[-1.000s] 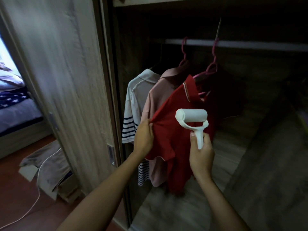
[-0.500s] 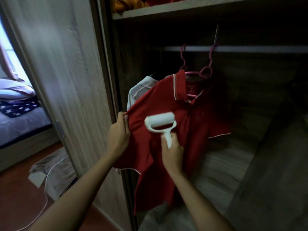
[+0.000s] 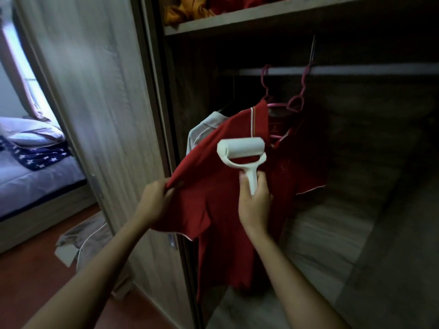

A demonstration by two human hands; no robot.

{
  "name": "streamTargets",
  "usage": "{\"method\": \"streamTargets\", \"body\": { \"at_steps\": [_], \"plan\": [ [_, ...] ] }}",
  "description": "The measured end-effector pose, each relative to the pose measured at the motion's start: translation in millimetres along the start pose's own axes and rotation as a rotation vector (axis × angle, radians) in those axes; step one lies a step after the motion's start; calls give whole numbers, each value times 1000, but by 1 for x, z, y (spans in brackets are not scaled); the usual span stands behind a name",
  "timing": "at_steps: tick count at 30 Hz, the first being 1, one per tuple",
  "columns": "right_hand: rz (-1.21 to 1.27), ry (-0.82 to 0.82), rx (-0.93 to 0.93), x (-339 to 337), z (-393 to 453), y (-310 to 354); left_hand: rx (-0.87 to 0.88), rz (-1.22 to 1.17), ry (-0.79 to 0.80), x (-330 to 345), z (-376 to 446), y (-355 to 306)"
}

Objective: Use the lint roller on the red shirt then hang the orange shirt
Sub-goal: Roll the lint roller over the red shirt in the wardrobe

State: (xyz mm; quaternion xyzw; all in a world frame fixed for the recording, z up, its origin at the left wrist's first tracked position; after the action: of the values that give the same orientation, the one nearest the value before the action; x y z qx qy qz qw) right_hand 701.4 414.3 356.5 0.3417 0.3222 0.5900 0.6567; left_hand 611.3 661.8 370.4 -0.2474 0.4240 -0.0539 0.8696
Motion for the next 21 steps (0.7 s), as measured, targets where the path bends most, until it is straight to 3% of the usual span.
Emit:
{"method": "streamTargets", "body": {
  "at_steps": [4,9,11,14,17,21],
  "plan": [
    [-52,22,4,21,-1,-13,-104,6,-59,-5,-2,16],
    [-219,364,186,59,-68,-104,-21,142,-183,-35,-1,13],
    [-218,418,237,58,-85,-122,30,169,-190,-43,3,8],
    [-168,333,234,46,-69,-98,100,219,-183,-50,10,2],
    [-34,130,113,28,-27,-41,161,245,-158,-53,11,-6],
    [4,-3,28,25,-5,-22,89,306,-183,-55,14,-8]
  ]
}}
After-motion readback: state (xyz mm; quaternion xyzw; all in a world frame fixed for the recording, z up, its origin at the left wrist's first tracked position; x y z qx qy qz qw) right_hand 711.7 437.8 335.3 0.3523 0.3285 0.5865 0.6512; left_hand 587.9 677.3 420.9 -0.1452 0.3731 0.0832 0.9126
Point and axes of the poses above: each hand's wrist, its own z-axis towards the middle knuckle, its own x-axis out of the palm, y = z × x, the point moved 10 cm from there along z, towards the middle knuckle
